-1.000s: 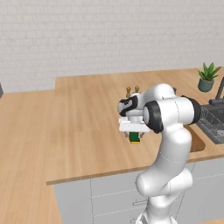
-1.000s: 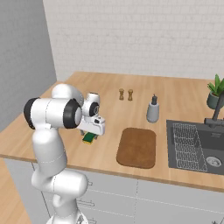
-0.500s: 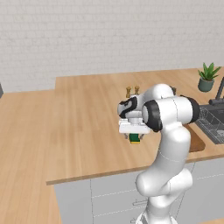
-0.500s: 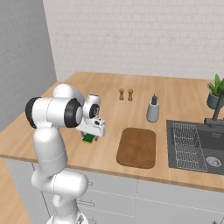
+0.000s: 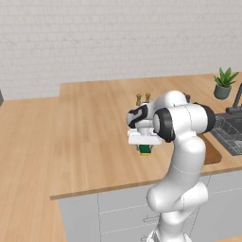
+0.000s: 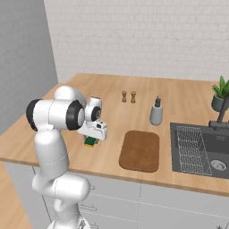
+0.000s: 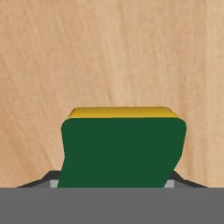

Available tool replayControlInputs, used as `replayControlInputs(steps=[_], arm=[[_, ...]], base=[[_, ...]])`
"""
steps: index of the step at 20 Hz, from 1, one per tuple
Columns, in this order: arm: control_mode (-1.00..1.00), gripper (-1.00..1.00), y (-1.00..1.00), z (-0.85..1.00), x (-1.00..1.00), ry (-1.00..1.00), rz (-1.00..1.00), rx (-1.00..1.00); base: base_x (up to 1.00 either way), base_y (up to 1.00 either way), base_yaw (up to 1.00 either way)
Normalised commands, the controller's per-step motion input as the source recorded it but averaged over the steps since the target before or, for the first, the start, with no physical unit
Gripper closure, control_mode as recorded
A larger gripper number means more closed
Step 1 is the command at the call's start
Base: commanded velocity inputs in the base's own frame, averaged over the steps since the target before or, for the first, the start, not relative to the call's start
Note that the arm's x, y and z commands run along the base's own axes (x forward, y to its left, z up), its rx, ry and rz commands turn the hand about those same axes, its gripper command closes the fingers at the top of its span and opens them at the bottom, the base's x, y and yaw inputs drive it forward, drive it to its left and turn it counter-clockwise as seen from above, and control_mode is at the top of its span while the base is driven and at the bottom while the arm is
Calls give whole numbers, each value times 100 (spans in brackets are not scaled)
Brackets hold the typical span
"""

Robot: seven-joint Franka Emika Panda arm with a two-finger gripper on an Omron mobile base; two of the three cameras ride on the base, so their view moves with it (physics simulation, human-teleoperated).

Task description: Pick up the sponge from the counter and clean the cutting board by briefly scrubbing or pressing down on the cutting board. Once finished, release the sponge.

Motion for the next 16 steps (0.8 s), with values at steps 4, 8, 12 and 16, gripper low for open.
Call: replayControlInputs(steps=[4, 8, 12, 16], arm=[[-100, 100, 2, -6, 0, 0, 0, 0], [-100, 100, 1, -8, -4, 0, 0, 0], [-100, 100, -16, 10, -24, 1, 0, 0], [-100, 100, -46, 16, -40, 0, 0, 0]], base=[[0, 0, 0], [0, 0, 0], [0, 0, 0], [0, 0, 0]])
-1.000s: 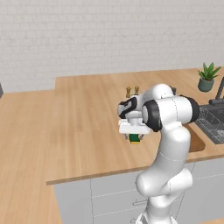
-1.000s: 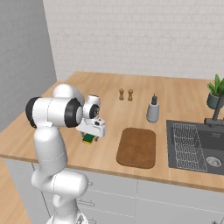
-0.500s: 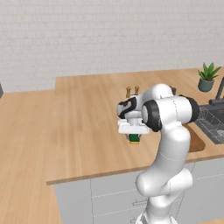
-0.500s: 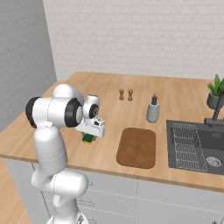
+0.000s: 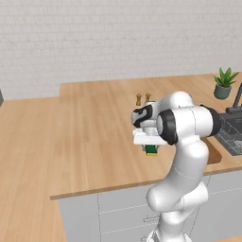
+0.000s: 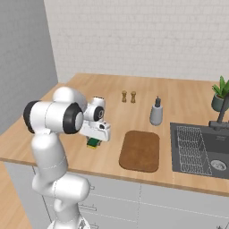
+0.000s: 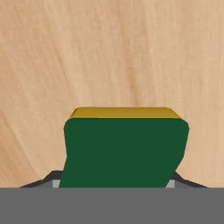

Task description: Pick up the sponge from the counter and clean the cutting board by briefly scrubbing or pressing down on the cutting board. Once finished, release the sponge.

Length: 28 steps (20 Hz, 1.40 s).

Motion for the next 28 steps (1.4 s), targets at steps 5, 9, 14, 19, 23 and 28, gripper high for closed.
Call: replayControlInputs(steps=[5, 9, 14, 19, 23, 28], arm=[[-100, 100, -36, 48, -28, -2, 0, 0], [-100, 100, -29, 23, -8, 0, 3, 0], [-100, 100, -54, 0, -8, 0, 5, 0], [-100, 100, -58, 8, 0, 0, 3, 0], [-100, 100, -54, 27, -16, 0, 3, 0], [-100, 100, -45, -2, -1, 1, 8, 3]], base=[[0, 0, 0], [0, 0, 0], [0, 0, 0], [0, 0, 0], [0, 0, 0], [0, 0, 0]])
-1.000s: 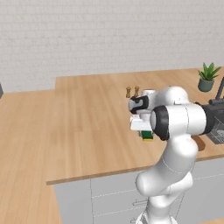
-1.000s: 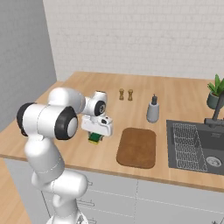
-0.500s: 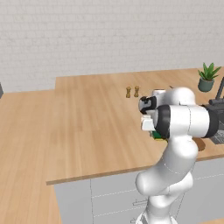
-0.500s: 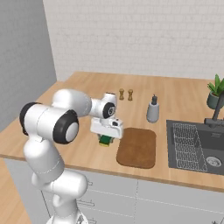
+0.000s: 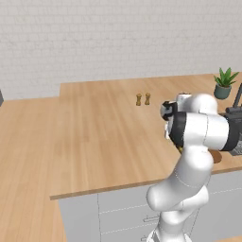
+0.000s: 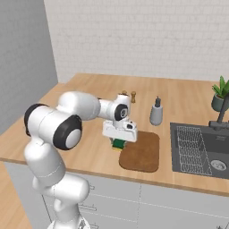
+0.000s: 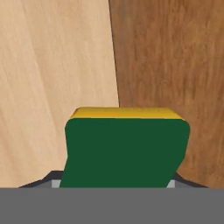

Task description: Pick up the sponge from the counter and clean the cutting board by briefly scrubbing or pressing down on the cutting board. Once finished, release the sponge.

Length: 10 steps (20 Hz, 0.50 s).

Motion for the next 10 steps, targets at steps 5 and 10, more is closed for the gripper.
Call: replayControlInputs(steps=[5, 10], arm=[[-100, 100, -35, -11, 1, 2, 10, 5], [-100, 100, -40, 0, 0, 0, 8, 2]], base=[[0, 0, 0], [0, 0, 0]])
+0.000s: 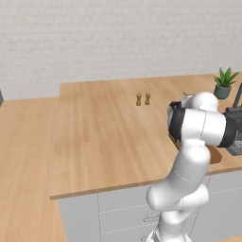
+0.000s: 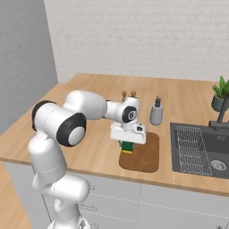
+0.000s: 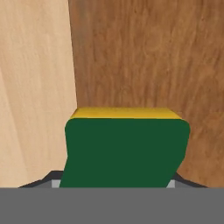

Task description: Pick up the sponge from the counter and clean the cutting board by briefly scrubbing or pressing down on the cutting board. Once finished, release the sponge.

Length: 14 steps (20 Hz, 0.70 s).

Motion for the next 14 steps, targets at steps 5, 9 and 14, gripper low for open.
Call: replayControlInputs(steps=[5, 9, 14], arm=[[-100, 100, -9, -22, 0, 14, 3, 5], [-100, 100, 0, -24, 0, 14, 0, 6], [-100, 100, 0, -7, -3, 12, 0, 5]], base=[[0, 0, 0], [0, 0, 0], [0, 0, 0]])
